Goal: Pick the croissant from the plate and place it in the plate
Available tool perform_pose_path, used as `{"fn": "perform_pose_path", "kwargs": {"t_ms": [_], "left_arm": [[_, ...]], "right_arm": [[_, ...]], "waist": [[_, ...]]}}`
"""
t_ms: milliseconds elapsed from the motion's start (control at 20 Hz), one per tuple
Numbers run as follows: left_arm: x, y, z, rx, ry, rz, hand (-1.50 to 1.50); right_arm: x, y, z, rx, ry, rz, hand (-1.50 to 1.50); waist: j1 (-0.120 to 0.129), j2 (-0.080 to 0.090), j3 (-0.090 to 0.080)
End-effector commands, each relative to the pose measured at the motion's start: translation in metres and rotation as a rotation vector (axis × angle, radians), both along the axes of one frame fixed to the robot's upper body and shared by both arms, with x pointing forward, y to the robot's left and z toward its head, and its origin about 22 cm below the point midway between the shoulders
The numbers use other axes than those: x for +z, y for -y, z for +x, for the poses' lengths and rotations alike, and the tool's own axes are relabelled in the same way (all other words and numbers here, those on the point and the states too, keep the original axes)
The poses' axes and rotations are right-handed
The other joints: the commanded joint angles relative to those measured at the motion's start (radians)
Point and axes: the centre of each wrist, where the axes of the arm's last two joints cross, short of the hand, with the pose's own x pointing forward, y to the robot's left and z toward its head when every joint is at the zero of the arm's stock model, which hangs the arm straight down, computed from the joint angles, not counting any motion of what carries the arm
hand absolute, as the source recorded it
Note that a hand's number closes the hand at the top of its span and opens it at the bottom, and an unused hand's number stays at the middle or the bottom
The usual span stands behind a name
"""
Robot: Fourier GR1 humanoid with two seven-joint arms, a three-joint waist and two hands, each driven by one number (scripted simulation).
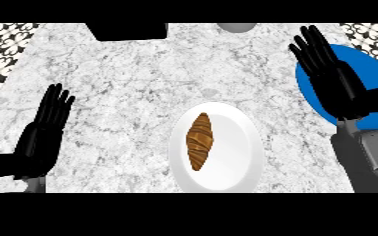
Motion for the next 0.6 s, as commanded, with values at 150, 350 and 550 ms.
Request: {"fn": "perform_pose_path", "kwargs": {"t_ms": [150,350,550], "left_arm": [[-0.022,0.010,0.002,0.054,-0.219,0.158,0.00],[-0.033,0.003,-0.007,0.073,-0.316,0.173,0.00],[-0.039,0.013,-0.005,0.089,-0.386,0.173,0.00]], "right_arm": [[0.001,-0.090,-0.013,0.139,-0.028,0.023,1.50],[0.044,-0.035,0.000,0.014,0.229,-0.686,1.50],[-0.037,-0.080,-0.040,-0.151,0.235,-0.639,1.50]], "waist": [[0.029,0.015,-0.028],[0.000,-0.018,-0.063],[-0.007,0.010,-0.027]]}}
